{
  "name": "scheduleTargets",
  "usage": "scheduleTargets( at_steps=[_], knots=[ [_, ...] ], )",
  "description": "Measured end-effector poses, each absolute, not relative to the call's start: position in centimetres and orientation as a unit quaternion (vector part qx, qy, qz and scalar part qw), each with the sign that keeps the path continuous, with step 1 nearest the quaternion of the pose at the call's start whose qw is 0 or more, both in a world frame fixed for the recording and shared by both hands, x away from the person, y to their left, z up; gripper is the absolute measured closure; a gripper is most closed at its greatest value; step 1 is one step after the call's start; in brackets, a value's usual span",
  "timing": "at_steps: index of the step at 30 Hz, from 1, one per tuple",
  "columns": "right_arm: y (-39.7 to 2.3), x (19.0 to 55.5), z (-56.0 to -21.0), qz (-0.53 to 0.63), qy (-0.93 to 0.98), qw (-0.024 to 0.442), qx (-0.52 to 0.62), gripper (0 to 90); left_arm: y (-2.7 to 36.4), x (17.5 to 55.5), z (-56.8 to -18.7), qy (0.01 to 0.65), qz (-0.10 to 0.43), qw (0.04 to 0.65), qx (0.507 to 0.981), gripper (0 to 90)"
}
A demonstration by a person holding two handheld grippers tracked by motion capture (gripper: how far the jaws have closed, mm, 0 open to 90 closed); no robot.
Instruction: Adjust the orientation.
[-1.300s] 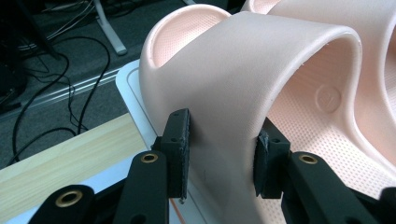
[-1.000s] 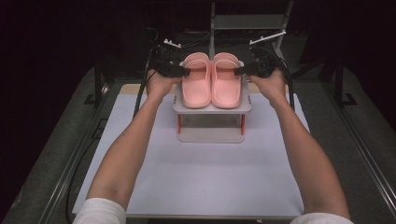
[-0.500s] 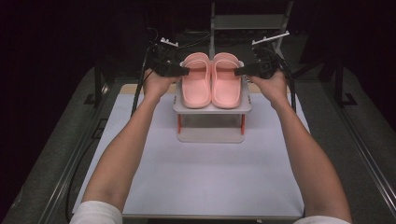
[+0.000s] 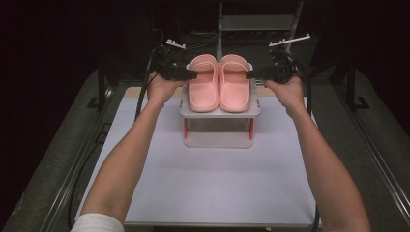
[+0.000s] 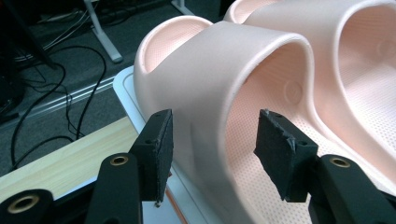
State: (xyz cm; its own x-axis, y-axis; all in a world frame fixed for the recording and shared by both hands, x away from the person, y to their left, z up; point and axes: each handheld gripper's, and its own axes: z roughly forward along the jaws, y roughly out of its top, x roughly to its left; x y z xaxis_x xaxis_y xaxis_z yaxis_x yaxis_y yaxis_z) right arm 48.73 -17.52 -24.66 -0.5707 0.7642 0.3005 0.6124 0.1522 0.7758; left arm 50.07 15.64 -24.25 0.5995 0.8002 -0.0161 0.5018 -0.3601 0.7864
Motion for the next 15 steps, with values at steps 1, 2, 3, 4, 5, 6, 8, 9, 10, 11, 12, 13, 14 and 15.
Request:
scheduleTargets(
  at_steps=[1, 2, 3, 4, 5, 6, 8, 9, 10, 11, 12, 13, 14, 15],
  knots=[
    [-17.6, 48.6, -24.7, 0.467, 0.755, 0.077, 0.453, 53.9, 15.6, 50.0, -24.2, 0.405, 0.190, 0.394, 0.803, 45.3],
    [-17.7, 48.5, -24.6, 0.470, 0.755, 0.073, 0.451, 53.5, 15.5, 50.0, -24.2, 0.405, 0.189, 0.396, 0.802, 44.2],
    [-17.7, 48.4, -24.6, 0.471, 0.756, 0.074, 0.449, 53.2, 15.5, 49.9, -24.2, 0.403, 0.190, 0.397, 0.802, 43.0],
    [-17.8, 48.3, -24.6, 0.474, 0.755, 0.073, 0.447, 52.6, 15.5, 49.9, -24.2, 0.402, 0.190, 0.396, 0.803, 41.4],
    [-17.9, 48.2, -24.7, 0.476, 0.755, 0.071, 0.445, 52.3, 15.4, 49.8, -24.2, 0.401, 0.189, 0.398, 0.803, 40.5],
    [-18.0, 48.1, -24.7, 0.481, 0.754, 0.065, 0.443, 51.8, 15.4, 49.7, -24.2, 0.400, 0.190, 0.398, 0.804, 39.8],
    [-18.1, 47.9, -24.9, 0.485, 0.754, 0.057, 0.439, 50.9, 15.4, 49.5, -24.2, 0.399, 0.194, 0.402, 0.801, 38.5],
    [-18.1, 47.8, -25.0, 0.486, 0.755, 0.054, 0.437, 50.7, 15.5, 49.4, -24.3, 0.399, 0.193, 0.406, 0.799, 38.5],
    [-18.2, 47.7, -25.0, 0.489, 0.756, 0.050, 0.433, 50.5, 15.6, 49.4, -24.4, 0.401, 0.193, 0.406, 0.798, 38.4],
    [-18.2, 47.6, -25.1, 0.491, 0.756, 0.047, 0.431, 50.4, 15.7, 49.3, -24.5, 0.402, 0.194, 0.404, 0.799, 37.9],
    [-18.2, 47.5, -25.2, 0.492, 0.757, 0.044, 0.429, 49.8, 15.7, 49.3, -24.6, 0.404, 0.192, 0.403, 0.799, 37.5],
    [-18.1, 47.4, -25.2, 0.492, 0.758, 0.041, 0.426, 49.5, 15.8, 49.2, -24.6, 0.405, 0.192, 0.401, 0.799, 36.8],
    [-18.1, 47.3, -25.2, 0.493, 0.759, 0.041, 0.423, 49.3, 15.8, 49.1, -24.6, 0.404, 0.193, 0.402, 0.799, 36.6],
    [-18.0, 47.2, -25.1, 0.493, 0.761, 0.042, 0.420, 49.4, 15.9, 49.0, -24.6, 0.402, 0.196, 0.407, 0.797, 36.6]
  ],
)
